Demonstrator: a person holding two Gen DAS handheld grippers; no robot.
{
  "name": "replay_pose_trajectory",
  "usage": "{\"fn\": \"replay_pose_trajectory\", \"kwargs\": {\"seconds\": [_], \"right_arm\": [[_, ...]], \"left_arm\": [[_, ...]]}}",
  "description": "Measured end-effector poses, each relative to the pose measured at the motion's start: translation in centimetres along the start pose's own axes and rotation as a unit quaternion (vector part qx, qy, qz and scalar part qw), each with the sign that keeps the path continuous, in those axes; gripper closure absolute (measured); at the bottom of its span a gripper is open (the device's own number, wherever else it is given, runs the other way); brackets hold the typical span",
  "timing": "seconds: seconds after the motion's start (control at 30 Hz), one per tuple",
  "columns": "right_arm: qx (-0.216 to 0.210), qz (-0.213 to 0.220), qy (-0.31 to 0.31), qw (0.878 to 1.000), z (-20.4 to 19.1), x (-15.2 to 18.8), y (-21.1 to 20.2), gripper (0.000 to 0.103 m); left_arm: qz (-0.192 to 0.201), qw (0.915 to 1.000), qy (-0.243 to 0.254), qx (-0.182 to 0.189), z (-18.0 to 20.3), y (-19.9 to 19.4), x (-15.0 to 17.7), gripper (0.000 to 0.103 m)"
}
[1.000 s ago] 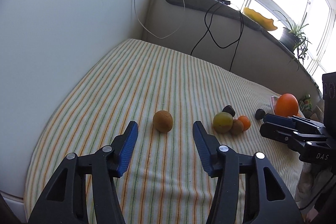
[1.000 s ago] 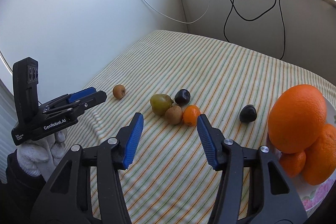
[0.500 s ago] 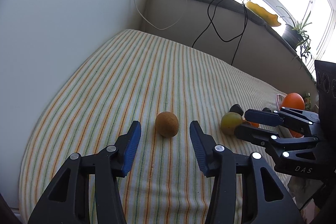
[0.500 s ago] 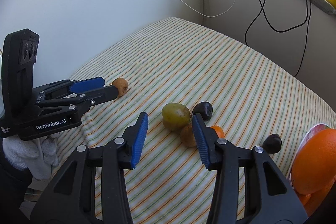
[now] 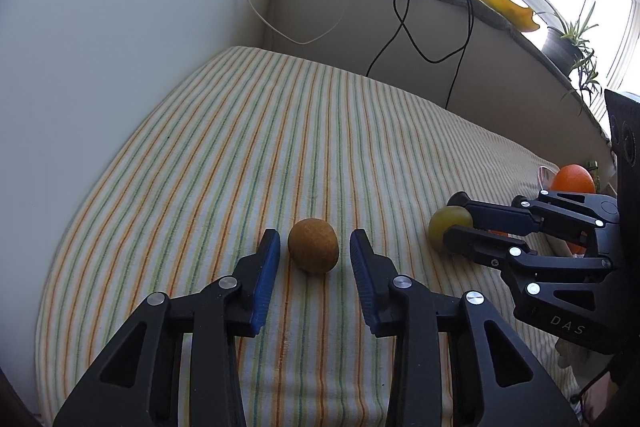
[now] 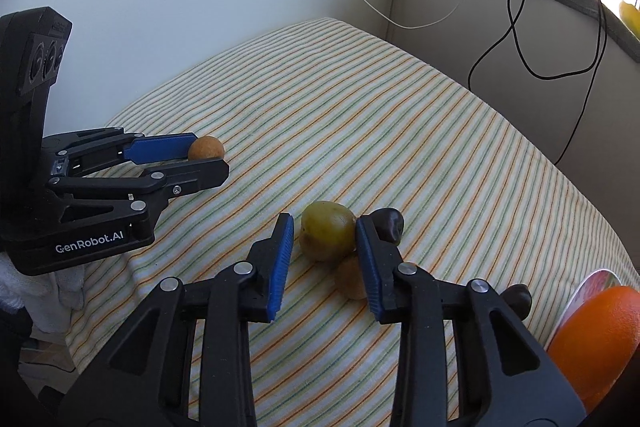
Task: Organize fruits
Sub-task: 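Close the left tool on the kiwi while the right tool closes on the green plum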
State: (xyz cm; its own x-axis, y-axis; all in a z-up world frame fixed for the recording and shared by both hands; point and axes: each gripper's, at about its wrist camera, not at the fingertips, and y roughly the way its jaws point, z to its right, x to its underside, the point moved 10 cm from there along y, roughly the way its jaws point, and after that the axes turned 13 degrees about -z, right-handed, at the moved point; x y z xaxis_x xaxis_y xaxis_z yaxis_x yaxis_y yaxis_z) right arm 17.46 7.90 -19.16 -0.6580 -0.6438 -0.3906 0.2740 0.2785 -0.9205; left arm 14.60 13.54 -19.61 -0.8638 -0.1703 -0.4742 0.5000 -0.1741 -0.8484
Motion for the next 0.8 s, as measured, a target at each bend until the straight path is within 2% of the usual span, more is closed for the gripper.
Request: {"fn": "replay_pose_trajectory", "kwargs": {"seconds": [0.2, 0.8], "right_arm": [[-0.005, 0.002, 0.006, 1.000, 0.0, 0.2, -0.3, 0.077], [-0.041, 0.043, 0.017, 0.998, 0.0, 0.8, -4.0, 0.078]], "left_arm": [[0.000, 0.9999, -0.003, 0.009, -0.1, -0.2, 0.0, 0.079], [0.023, 0.9994, 0.000, 0.024, 1.4, -2.5, 0.3, 0.080]]}}
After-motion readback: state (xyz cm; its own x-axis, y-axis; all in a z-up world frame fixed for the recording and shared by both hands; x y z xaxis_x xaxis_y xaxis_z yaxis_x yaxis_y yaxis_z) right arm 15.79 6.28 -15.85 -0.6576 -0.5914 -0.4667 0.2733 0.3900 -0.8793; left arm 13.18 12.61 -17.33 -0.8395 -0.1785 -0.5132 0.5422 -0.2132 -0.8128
